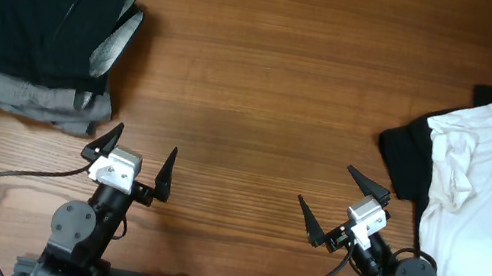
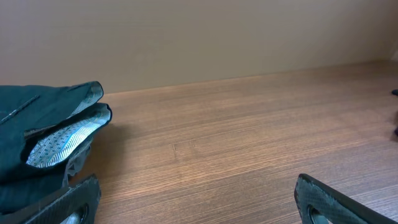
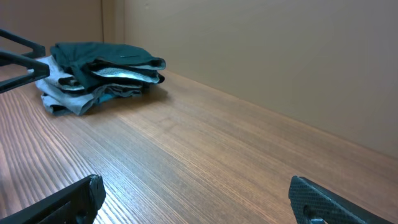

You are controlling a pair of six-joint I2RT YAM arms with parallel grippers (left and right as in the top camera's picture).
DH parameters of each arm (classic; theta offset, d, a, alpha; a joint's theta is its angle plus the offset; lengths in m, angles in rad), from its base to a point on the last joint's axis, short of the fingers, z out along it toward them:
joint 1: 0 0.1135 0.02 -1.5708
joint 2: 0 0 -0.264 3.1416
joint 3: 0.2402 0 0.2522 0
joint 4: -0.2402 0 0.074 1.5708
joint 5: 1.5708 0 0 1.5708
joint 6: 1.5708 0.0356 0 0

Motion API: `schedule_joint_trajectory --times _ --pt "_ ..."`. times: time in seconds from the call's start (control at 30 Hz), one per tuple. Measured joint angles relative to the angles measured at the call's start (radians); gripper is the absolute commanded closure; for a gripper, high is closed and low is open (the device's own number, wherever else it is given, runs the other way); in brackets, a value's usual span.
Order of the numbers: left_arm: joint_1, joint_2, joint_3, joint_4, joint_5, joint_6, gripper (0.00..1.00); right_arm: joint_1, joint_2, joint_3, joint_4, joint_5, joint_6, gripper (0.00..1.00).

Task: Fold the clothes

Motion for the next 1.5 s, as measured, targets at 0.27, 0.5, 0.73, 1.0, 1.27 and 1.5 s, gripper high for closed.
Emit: schedule_joint_trajectory --times 0.27,0.5,0.73,1.0,1.27,1.5 --pt "0.0 0.0 0.0 0.0 0.0 0.0 0.0 0.0 0.0 0.0 0.0 0.0 0.0 0.0" --pt "0.0 0.0 0.0 0.0 0.0 0.0 0.0 0.0 0.0 0.0 0.0 0.0 0.0 0.0" --pt "0.0 0.0 0.0 0.0 0.0 0.0 0.0 0.0 0.0 0.0 0.0 0.0 0.018 0.0" --pt "0.0 0.0 0.002 -0.001 0.0 -0.034 0.0 0.0 0.0 0.025 -0.058 0.01 0.07 0.0" --pt "0.0 0.108 0.213 -0.146 -0.042 -0.114 0.0 0.0 0.151 0.304 -0.326 0.098 0.101 0.0" --pt "-0.003 0.568 0.672 -0.385 -0.078 -0.143 0.0 0.0 0.675 0.714 -0.509 0.1 0.191 0.0"
